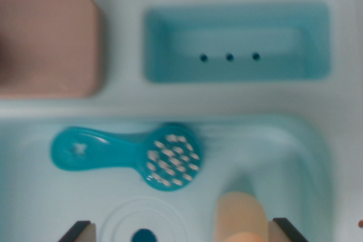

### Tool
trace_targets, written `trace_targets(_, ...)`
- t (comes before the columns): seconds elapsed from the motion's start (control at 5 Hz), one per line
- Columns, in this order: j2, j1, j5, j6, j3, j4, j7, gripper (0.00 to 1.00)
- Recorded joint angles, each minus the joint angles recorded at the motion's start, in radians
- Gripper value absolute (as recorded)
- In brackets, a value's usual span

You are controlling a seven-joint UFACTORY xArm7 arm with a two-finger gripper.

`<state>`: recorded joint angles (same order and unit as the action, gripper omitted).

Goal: Pick detergent from the sink

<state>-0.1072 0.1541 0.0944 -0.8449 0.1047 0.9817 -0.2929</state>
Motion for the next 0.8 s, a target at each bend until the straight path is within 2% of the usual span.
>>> trace_targets(0.2,-0.007,0.0050,0.0033,0.034,0.007,-0.028,-0.011,0.00)
trace_targets(0.4,-0.007,0.0050,0.0033,0.034,0.007,-0.028,-0.011,0.00)
trace_targets(0.6,-0.013,0.0095,0.0062,0.064,0.013,-0.053,-0.021,0.00)
trace_targets(0.8,-0.013,0.0095,0.0062,0.064,0.013,-0.053,-0.021,0.00)
